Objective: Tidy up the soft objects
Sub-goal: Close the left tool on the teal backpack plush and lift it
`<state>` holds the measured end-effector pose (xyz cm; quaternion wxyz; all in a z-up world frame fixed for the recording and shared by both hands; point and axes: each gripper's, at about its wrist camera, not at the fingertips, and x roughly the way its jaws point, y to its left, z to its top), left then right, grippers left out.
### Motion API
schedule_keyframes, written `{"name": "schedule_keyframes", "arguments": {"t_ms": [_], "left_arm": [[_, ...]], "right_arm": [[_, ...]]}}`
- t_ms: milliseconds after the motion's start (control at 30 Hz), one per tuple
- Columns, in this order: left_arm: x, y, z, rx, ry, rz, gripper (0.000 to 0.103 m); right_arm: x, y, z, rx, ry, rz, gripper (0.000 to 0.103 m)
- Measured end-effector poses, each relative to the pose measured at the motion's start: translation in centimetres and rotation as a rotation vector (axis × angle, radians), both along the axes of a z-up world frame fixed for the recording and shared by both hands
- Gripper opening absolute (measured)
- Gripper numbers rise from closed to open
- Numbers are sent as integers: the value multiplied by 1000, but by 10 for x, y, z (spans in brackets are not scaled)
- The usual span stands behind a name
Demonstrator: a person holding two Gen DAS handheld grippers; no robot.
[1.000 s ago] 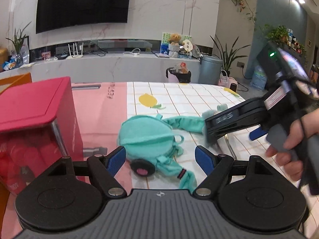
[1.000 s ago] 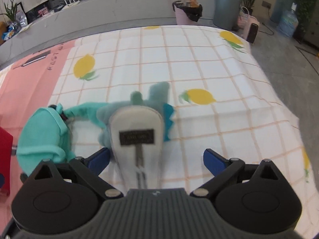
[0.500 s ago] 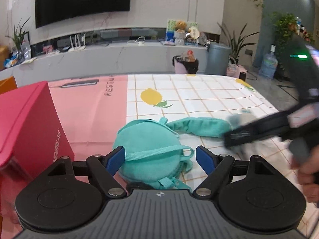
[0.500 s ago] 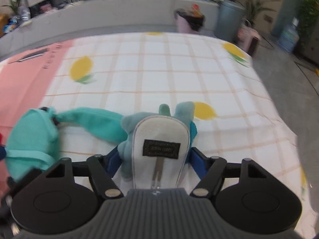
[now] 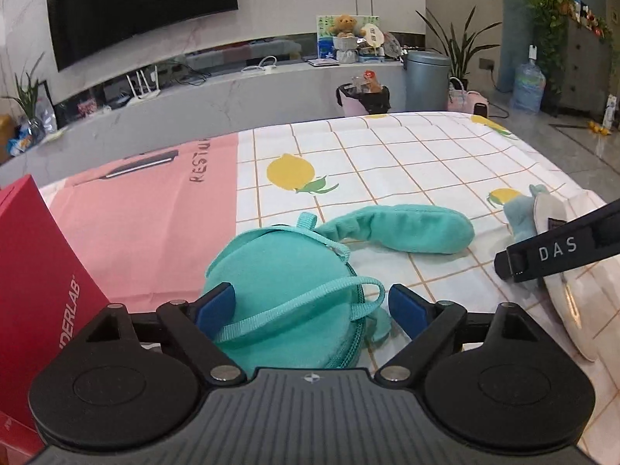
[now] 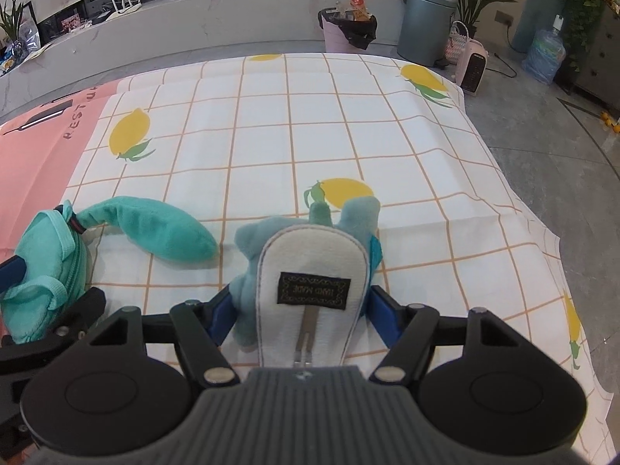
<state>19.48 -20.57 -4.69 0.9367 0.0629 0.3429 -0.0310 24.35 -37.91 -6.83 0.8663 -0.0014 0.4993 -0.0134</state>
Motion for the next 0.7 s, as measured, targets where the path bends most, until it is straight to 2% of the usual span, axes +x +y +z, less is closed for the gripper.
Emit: {"name": "schedule_keyframes", "arguments": {"t_ms": [133,200,233,367,600,667,700], "left_arm": [[-2,1,-1,-24,-8,9,101],[-5,7,2,-46,-18,42,81],[-6,11,5,-73,-15,41,75],[-11,20,13,-126,10,-9,59],[-29,28,25,-173,-40,-93,35],[-30,32,26,-197,-31,-100,36],[-29,33,25,-186,-26,-101,44]], "right_arm": [[-1,1,0,-1,-2,3,70],[-2,1,0,-1,-2,10,70],[-2,1,1,0,-1,14,70],[-3,2,1,2,0,24,70],[-4,2,2,4,1,37,70],[-4,3,2,4,2,41,70],[-4,3,2,5,2,42,70]]}}
